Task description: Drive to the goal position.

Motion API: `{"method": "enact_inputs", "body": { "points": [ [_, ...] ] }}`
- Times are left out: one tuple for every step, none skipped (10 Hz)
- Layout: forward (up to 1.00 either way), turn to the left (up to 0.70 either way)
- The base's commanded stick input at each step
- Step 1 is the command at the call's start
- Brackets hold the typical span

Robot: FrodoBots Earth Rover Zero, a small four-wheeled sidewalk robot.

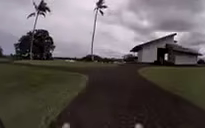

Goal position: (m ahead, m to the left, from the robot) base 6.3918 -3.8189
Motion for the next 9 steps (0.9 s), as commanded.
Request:
{"method": "enact_inputs", "body": {
  "points": [
    [0.70, -0.18],
    [0.70, -0.35],
    [0.70, -0.35],
    [0.70, 0.01],
    [0.70, 0.03],
    [0.70, 0.00],
    [0.70, 0.02],
    [0.70, 0.00],
    [0.70, 0.00]
  ]
}}
